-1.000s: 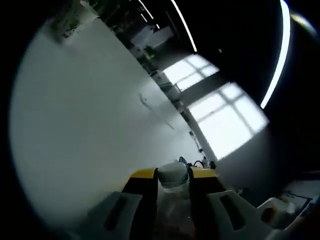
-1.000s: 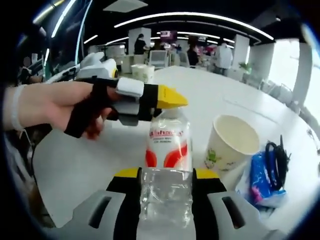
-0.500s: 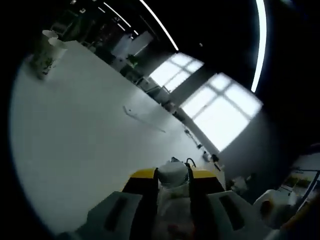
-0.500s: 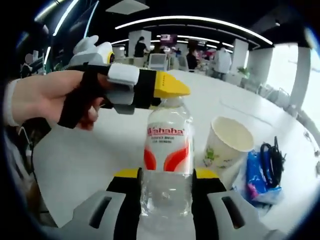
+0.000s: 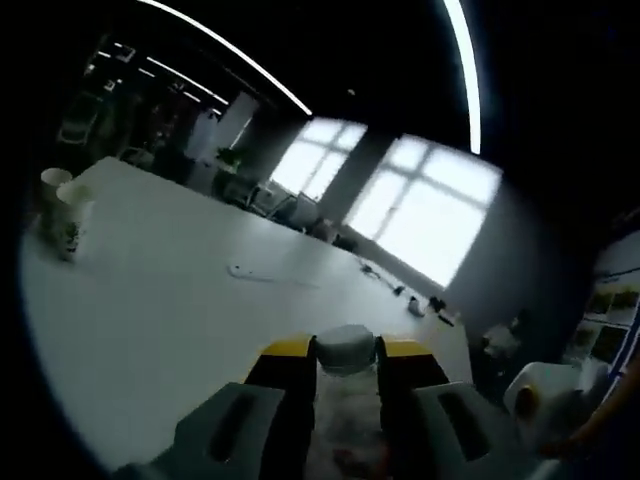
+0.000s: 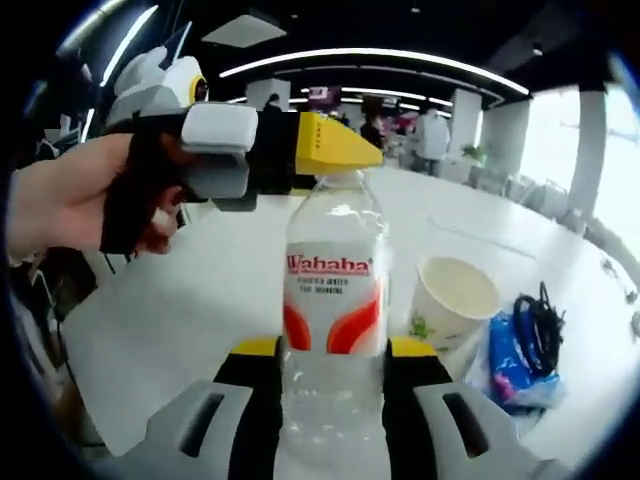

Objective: Arrange the tabletop items into an orderly group along one side of the table until the central work area is clear of visible clutter.

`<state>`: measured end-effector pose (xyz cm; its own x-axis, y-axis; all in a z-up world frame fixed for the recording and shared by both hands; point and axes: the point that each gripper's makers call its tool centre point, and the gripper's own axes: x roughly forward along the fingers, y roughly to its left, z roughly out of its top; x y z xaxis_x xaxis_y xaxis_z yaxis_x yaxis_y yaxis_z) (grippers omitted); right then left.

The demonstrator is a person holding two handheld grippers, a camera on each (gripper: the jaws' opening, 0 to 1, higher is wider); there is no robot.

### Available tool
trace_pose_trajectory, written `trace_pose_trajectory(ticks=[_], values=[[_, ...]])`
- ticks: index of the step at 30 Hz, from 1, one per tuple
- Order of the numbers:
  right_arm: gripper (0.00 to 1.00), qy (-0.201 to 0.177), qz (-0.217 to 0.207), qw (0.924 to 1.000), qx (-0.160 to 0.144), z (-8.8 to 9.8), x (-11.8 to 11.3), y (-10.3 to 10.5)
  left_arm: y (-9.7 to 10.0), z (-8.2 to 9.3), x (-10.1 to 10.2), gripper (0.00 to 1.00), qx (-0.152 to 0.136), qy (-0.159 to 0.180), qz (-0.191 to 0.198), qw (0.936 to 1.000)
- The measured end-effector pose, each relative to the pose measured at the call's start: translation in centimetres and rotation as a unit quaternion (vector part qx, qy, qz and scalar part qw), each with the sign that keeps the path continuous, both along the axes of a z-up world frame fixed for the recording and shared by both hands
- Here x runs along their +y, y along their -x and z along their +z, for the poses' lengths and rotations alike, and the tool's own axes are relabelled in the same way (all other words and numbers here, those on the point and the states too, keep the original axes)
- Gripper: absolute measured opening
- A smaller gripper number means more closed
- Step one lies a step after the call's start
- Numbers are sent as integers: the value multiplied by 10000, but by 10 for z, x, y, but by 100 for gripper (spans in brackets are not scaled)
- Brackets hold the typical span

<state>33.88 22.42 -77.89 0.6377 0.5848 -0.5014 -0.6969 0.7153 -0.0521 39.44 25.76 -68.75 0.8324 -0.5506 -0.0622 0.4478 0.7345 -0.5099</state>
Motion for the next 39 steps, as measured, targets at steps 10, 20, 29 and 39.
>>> trace_pose_trajectory(ticks=[10, 20, 29, 39], values=[[34, -297, 19, 9992, -259, 6, 12, -6, 11, 25, -2, 19, -693, -435, -104, 9966], [33, -436, -112, 9978, -493, 3, 12, -19, 11, 32, -11, 18, -1142, -476, -448, 9913], [33, -505, -193, 9972, -523, 1, 12, -22, 20, 36, -21, 18, -1402, -464, -725, 9864], [34, -447, -222, 9972, -560, -5, 10, -20, 38, 35, -32, 18, -1556, -330, -992, 9823]])
